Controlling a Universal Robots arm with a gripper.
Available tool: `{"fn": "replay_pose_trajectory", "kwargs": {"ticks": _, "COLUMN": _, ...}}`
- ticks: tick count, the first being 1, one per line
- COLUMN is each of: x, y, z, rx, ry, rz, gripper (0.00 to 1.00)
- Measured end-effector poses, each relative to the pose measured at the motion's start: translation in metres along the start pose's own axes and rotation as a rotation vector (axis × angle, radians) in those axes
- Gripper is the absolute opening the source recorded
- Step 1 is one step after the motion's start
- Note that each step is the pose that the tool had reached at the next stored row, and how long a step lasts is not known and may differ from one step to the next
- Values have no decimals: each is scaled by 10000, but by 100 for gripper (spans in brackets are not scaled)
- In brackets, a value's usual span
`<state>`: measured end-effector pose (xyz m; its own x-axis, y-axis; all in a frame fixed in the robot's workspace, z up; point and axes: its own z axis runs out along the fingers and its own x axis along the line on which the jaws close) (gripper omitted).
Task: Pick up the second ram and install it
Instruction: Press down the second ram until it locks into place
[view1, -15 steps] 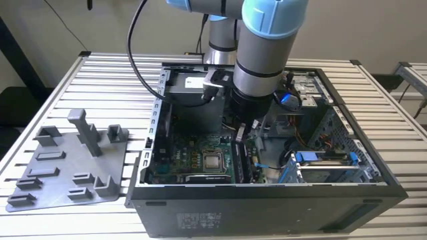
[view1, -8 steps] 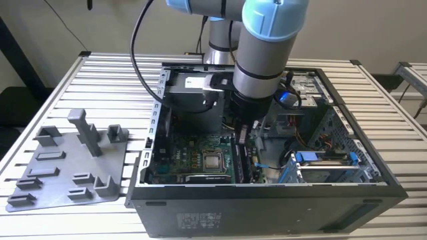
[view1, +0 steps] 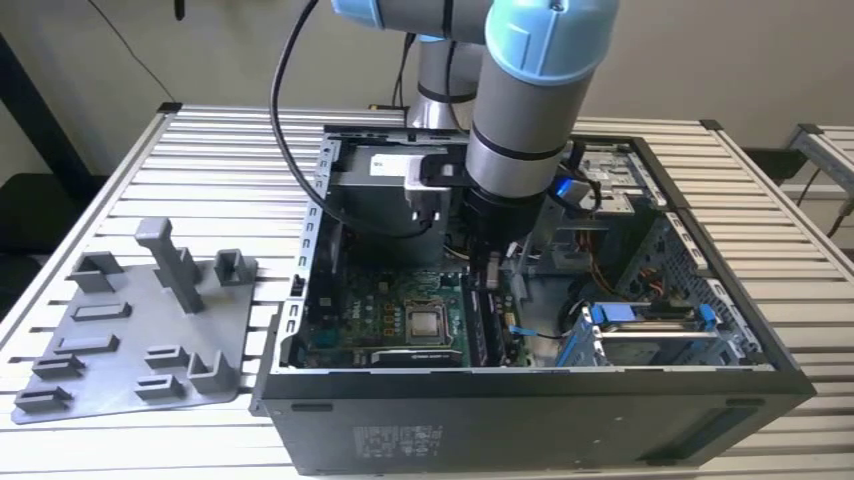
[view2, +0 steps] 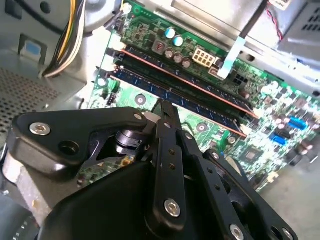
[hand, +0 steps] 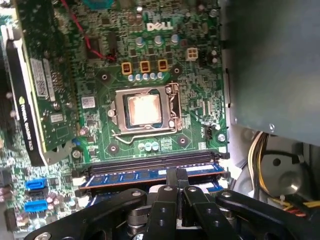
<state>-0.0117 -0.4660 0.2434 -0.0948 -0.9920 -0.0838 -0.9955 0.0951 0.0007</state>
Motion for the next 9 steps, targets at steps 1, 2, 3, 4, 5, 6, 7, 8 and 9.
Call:
{"fn": "replay_pose_trajectory", "kwargs": {"ticks": 1, "x": 0, "y": 0, "z": 0, "rx": -9, "ry": -2, "rz": -178, "gripper": 11}}
{"fn": "replay_pose_trajectory", "kwargs": {"ticks": 2, "x": 0, "y": 0, "z": 1, "rx": -20, "ry": -3, "rz": -357, "gripper": 11}}
{"fn": "replay_pose_trajectory", "kwargs": {"ticks": 3, "x": 0, "y": 0, "z": 1, "rx": -25, "ry": -5, "rz": -448, "gripper": 11}}
{"fn": "replay_pose_trajectory", "kwargs": {"ticks": 4, "x": 0, "y": 0, "z": 1, "rx": -25, "ry": -5, "rz": -451, "gripper": 11}}
{"fn": "replay_pose_trajectory", "kwargs": {"ticks": 5, "x": 0, "y": 0, "z": 1, "rx": -25, "ry": -5, "rz": -451, "gripper": 11}}
{"fn": "replay_pose_trajectory", "kwargs": {"ticks": 6, "x": 0, "y": -4, "z": 1, "rx": -26, "ry": -5, "rz": -455, "gripper": 11}}
{"fn": "replay_pose_trajectory", "kwargs": {"ticks": 7, "x": 0, "y": -11, "z": 2, "rx": -27, "ry": -4, "rz": -454, "gripper": 11}}
{"fn": "replay_pose_trajectory", "kwargs": {"ticks": 8, "x": 0, "y": -17, "z": 12, "rx": -25, "ry": -9, "rz": -453, "gripper": 11}}
{"fn": "replay_pose_trajectory", "kwargs": {"ticks": 9, "x": 1, "y": -22, "z": 29, "rx": -26, "ry": -12, "rz": -452, "gripper": 11}}
